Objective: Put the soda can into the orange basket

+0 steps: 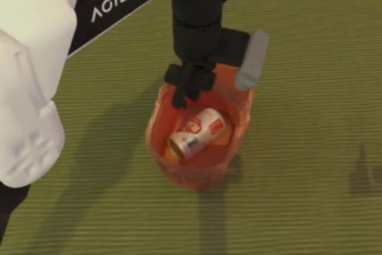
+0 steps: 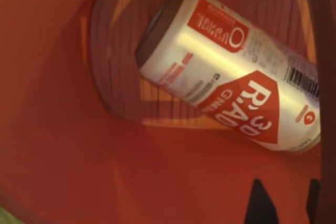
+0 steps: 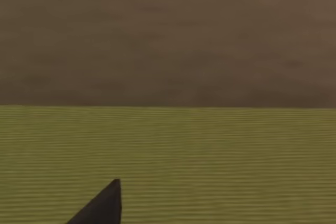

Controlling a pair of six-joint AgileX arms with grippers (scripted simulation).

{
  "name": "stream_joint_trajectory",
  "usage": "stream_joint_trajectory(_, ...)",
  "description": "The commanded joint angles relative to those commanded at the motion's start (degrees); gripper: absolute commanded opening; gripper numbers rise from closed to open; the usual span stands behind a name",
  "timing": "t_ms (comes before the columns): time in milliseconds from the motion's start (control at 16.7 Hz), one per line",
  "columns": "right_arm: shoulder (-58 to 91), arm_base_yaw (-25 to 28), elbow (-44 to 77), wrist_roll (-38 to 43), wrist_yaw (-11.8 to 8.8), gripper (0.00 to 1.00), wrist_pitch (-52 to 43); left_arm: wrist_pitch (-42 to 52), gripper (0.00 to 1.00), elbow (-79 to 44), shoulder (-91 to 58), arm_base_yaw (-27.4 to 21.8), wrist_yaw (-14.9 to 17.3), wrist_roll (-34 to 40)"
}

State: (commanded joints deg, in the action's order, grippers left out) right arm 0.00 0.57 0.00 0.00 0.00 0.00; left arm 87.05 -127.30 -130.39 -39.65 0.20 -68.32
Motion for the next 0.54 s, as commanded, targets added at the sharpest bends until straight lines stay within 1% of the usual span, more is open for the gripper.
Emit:
stream_joint_trajectory(120, 0.0, 0.0, 0.0, 0.0, 0.0, 1.0, 0.0, 2.2, 0.0, -2.2, -0.4, 0.4, -0.1, -0.5)
stream_joint_trajectory(420, 0.0, 0.0, 0.0, 0.0, 0.0, 1.0, 0.0, 11.6, 0.0, -12.8, -1.2, 2.9, 0.0, -1.7)
stream_joint_trajectory(540, 0.0, 0.0, 0.0, 0.0, 0.0, 1.0, 0.0, 12.5, 0.0, -13.8, -1.2, 3.2, 0.0, -1.9)
